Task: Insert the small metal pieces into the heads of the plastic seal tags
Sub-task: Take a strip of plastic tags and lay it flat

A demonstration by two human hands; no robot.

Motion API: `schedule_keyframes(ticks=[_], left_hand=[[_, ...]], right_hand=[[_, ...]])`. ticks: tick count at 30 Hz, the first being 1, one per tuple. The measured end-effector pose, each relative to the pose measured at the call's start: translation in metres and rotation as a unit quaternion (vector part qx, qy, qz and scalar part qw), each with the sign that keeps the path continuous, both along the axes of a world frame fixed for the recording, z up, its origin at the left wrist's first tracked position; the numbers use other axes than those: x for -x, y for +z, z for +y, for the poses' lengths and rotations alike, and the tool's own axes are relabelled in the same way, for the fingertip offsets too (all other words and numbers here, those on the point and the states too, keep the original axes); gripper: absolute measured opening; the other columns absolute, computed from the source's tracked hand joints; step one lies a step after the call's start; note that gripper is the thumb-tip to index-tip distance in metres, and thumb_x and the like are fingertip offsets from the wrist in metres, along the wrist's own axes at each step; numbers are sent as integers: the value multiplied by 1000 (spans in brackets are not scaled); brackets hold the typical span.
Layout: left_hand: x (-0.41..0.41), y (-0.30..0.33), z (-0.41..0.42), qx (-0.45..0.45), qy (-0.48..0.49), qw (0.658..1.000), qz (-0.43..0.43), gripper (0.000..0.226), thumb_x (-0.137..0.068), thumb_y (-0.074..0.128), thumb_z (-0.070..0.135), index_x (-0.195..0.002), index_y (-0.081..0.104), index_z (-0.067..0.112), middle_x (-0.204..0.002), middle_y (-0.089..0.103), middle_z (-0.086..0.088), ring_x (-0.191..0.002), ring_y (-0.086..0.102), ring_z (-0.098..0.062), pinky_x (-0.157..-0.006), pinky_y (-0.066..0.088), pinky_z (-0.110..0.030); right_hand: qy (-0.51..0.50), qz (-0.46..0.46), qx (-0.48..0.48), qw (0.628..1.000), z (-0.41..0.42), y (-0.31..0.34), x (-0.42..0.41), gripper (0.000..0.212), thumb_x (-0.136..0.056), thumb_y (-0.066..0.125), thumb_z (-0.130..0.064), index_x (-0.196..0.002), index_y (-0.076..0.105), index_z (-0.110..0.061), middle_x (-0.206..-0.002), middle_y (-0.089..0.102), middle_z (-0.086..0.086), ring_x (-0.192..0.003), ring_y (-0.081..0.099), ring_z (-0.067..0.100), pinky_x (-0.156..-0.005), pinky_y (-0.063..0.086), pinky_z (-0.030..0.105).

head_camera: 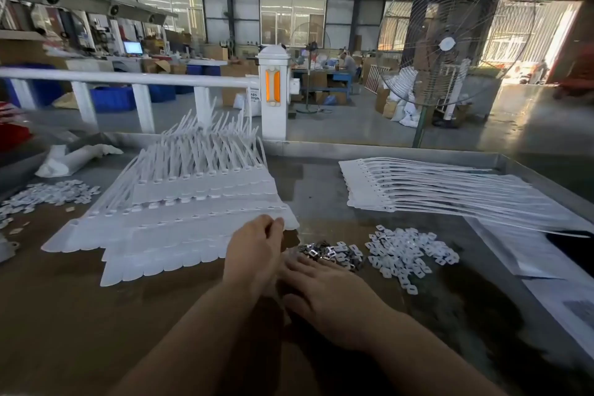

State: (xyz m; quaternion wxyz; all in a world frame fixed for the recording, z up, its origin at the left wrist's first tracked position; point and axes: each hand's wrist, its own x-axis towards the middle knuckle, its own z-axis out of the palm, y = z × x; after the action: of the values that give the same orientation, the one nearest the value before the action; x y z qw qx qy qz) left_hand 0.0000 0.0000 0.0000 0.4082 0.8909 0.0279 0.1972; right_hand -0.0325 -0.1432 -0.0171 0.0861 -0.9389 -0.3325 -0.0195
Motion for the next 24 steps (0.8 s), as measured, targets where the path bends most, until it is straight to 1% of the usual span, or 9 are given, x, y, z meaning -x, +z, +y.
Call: schedule_keyframes(ticks=[2, 6, 10, 12, 14, 16, 20, 22, 24], left_hand=[[-7, 3, 3, -27, 15, 999, -21, 32, -97, 42, 33, -74, 54, 16, -66, 57, 5, -64, 52, -12, -58, 35, -26], [-23, 12, 11, -56, 30, 996, -55, 25, -97, 42, 31, -79, 53, 18, -74, 57, 5, -63, 47, -6, -66, 35, -24], [-41, 23, 28, -92, 56, 991, -81, 20, -96, 46, 27, -89, 59, 14, -85, 61, -1, -73, 53, -14, -69, 43, -28], [-52, 28, 38, -141, 76, 983, -92, 22, -95, 47, 26, -98, 63, 12, -97, 62, -5, -87, 53, -20, -80, 47, -34], [-64, 32, 50, -197, 110, 972, -63, 25, -95, 47, 29, -108, 61, 15, -113, 57, -7, -105, 48, -25, -92, 40, -39], [-76, 35, 60, -227, 129, 965, -7, 28, -94, 47, 33, -116, 58, 18, -125, 49, -8, -119, 40, -28, -100, 34, -43], [-98, 33, 76, -268, 135, 952, 53, 39, -93, 47, 37, -129, 48, 21, -138, 38, -8, -129, 33, -30, -106, 28, -46], [-107, 31, 84, -294, 131, 943, 80, 45, -94, 45, 39, -136, 40, 23, -146, 31, -9, -134, 28, -31, -109, 24, -47], [-114, 28, 91, -320, 120, 932, 117, 52, -95, 41, 42, -143, 30, 24, -152, 22, -9, -139, 22, -31, -111, 20, -48]], right_hand=[[16, 7, 29, 999, -1, 1, -7, 54, -98, 20, -51, -147, 18, -30, -156, 12, -8, -144, 5, 8, -116, 1, 29], [-2, -7, 71, 997, -10, 0, -26, 57, -98, 17, -51, -149, 9, -26, -157, 8, -7, -144, 4, 6, -114, -4, 25], [-47, -33, 86, 995, -24, -3, -44, 58, -97, 13, -53, -148, 7, -26, -157, 9, -7, -143, 5, 6, -112, -5, 25], [-59, -50, 75, 994, -26, -6, -47, 59, -97, 12, -53, -148, 9, -25, -156, 11, -8, -143, 6, 6, -113, -3, 25], [-66, -63, 54, 994, -28, -9, -49, 60, -96, 9, -54, -148, 11, -25, -156, 14, -8, -143, 7, 5, -113, -4, 25], [-73, -71, 29, 994, -28, -11, -49, 62, -94, 6, -55, -148, 14, -25, -155, 16, -9, -143, 8, 4, -112, -6, 23], [-97, -91, -11, 991, -27, -10, -44, 67, -90, 0, -57, -146, 19, -26, -153, 20, -11, -142, 11, 3, -112, -7, 23], [-104, -106, -22, 989, -27, -9, -42, 69, -88, -1, -56, -144, 27, -27, -150, 29, -11, -140, 19, 3, -114, -4, 28], [-107, -102, -31, 988, -27, -8, -41, 69, -88, -2, -56, -143, 29, -28, -148, 30, -13, -139, 20, 1, -114, -4, 26]])
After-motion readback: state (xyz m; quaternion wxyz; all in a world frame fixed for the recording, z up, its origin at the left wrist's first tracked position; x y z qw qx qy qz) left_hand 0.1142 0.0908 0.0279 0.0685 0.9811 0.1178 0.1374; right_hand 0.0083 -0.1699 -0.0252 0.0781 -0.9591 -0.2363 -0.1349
